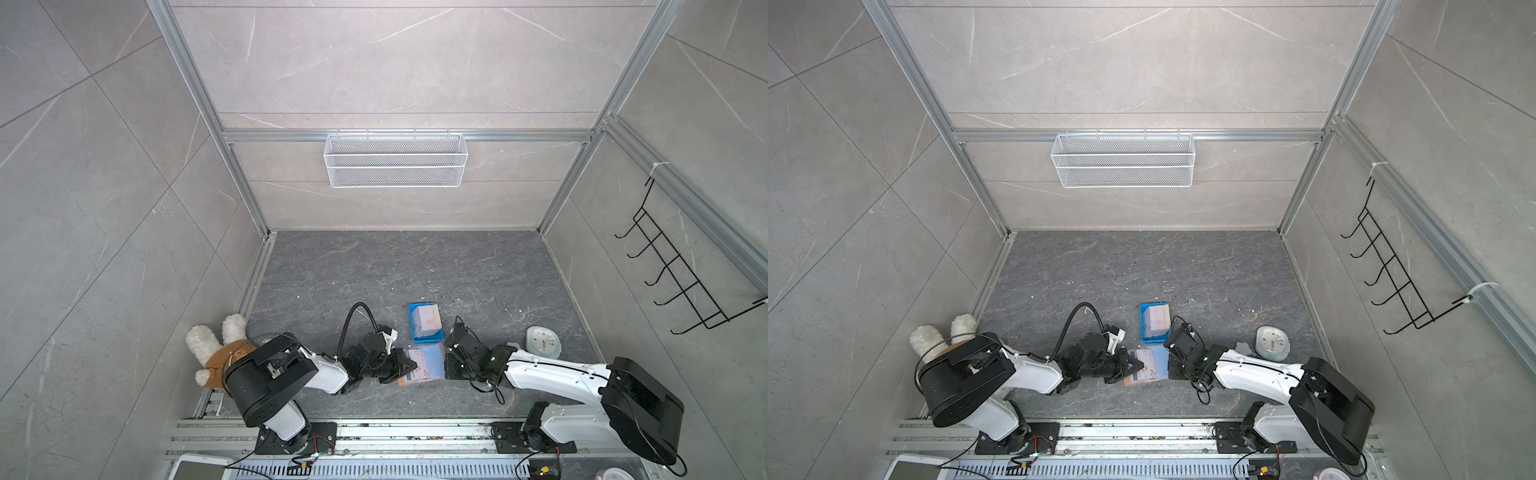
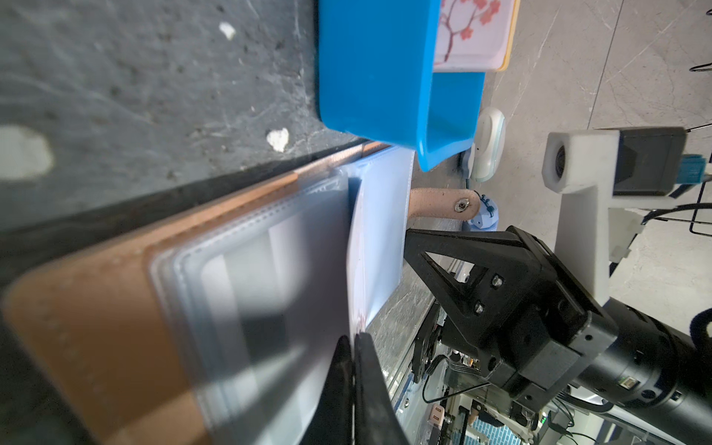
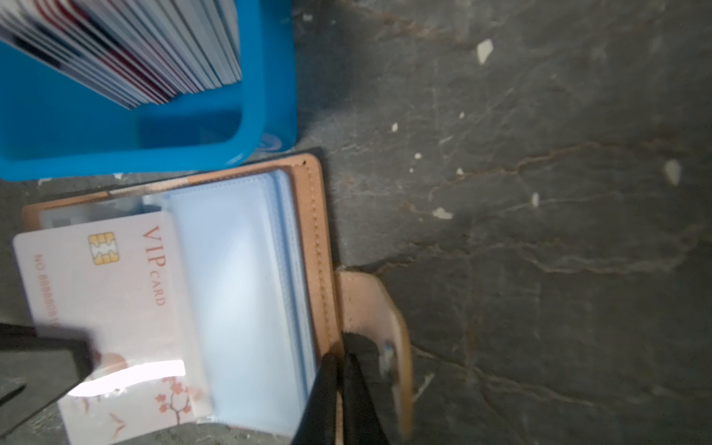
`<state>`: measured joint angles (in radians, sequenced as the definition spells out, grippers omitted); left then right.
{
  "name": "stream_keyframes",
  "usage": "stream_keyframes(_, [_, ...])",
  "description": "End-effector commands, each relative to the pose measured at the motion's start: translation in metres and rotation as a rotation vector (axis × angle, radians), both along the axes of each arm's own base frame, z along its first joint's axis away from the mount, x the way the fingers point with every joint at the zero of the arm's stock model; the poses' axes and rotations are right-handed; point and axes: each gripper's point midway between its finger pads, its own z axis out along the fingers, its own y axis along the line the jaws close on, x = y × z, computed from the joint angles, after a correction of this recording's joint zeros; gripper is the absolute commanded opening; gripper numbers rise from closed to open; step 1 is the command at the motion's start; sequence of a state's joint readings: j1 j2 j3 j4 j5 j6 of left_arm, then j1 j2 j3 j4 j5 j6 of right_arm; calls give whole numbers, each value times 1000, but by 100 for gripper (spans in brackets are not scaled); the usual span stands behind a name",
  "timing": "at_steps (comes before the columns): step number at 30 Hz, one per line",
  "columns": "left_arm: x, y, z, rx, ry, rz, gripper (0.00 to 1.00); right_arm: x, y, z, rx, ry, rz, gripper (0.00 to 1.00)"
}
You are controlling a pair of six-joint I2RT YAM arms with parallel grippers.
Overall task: Insert credit cards into a card holder
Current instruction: Insert the credit card into the card slot.
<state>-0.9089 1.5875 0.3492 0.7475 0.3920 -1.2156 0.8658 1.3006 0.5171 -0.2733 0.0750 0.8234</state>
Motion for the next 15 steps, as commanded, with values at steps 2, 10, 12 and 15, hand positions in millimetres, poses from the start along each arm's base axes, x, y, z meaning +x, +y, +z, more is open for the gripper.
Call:
stream_keyframes(2, [-3, -7, 3, -21, 6, -37, 0, -14, -3, -13, -30, 64, 19, 8])
stream_keyframes(10, [-1, -6, -1, 7, 20, -26, 0, -14, 0, -11, -23, 66, 28, 7])
stream_keyframes(12, [-1, -6, -2, 17, 26, -23, 2, -15, 2, -10, -13, 68, 36, 7])
stream_keyframes(15, [-1, -4, -7, 46, 38, -20, 4, -16, 4, -9, 0, 68, 42, 7])
